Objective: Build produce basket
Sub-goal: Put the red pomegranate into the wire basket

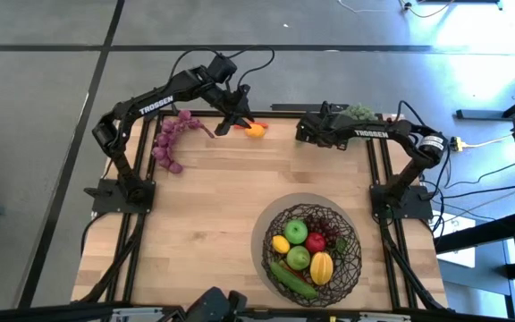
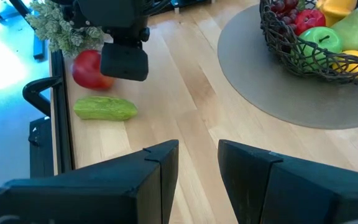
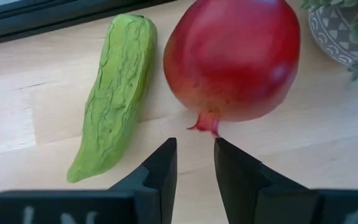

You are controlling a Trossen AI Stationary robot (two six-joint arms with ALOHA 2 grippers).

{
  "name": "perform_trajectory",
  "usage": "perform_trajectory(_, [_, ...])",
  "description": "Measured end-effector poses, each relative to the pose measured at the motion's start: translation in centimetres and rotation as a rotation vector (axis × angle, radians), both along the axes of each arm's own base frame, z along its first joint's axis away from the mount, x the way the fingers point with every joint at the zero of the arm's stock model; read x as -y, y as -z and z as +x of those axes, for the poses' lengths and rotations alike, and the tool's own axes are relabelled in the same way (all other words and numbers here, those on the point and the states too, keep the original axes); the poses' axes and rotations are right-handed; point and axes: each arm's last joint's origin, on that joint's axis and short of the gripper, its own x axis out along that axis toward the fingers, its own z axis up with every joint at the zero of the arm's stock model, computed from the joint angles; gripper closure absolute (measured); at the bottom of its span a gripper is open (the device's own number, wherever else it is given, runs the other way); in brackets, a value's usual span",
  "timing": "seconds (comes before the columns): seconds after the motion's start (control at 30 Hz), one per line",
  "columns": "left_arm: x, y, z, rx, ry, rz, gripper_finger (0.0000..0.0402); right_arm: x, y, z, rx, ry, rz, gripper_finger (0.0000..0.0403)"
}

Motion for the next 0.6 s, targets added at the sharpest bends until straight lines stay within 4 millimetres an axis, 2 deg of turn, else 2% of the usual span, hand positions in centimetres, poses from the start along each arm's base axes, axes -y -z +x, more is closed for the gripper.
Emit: perform_trajectory(0.6, [0.00,0.00,0.00,0.000,0.000,0.000,0.0298,0.79,0.00,-0.53,0.013,0.051,0.004,0.0302])
